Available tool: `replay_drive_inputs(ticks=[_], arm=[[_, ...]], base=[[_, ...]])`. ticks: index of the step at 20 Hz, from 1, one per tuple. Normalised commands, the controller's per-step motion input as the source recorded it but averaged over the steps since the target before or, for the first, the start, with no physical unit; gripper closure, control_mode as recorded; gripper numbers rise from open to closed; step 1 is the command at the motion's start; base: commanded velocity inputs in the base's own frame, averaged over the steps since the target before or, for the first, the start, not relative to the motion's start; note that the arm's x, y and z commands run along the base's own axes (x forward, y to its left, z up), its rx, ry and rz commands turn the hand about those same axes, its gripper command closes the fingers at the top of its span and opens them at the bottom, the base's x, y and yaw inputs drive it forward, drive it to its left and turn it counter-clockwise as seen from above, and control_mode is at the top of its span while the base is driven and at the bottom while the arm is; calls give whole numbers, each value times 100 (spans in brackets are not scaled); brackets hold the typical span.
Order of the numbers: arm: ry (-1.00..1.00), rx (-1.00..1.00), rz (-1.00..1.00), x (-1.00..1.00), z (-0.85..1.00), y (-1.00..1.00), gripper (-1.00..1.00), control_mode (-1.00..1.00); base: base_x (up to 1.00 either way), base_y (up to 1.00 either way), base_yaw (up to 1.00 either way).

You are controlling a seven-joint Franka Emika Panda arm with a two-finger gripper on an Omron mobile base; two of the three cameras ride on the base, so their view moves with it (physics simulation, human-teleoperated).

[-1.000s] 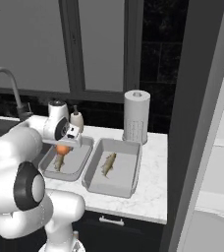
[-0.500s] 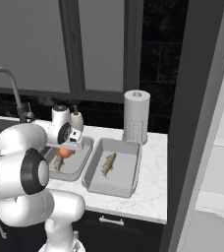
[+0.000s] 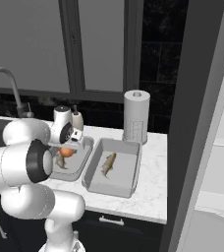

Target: Place one onion and one fish in each tupperware on the nearby counter, to pack two identical lunches.

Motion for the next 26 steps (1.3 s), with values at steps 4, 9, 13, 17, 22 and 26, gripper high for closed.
replay_drive_inputs(ticks=[4,9,13,17,22,26], arm=[[-4,0,0,-36,29,0,-100,-100],[-15,-2,0,-57,56,0,-100,-100],[-7,-5,0,-91,75,0,-100,-100],[6,-7,0,-82,88,-2,-100,-100],[2,-2,0,-86,92,-16,-100,-100],[0,0,0,-67,57,-4,-100,-100]], base=[[0,0,0],[0,0,0],[0,0,0],[0,0,0],[0,0,0],[0,0,0]])
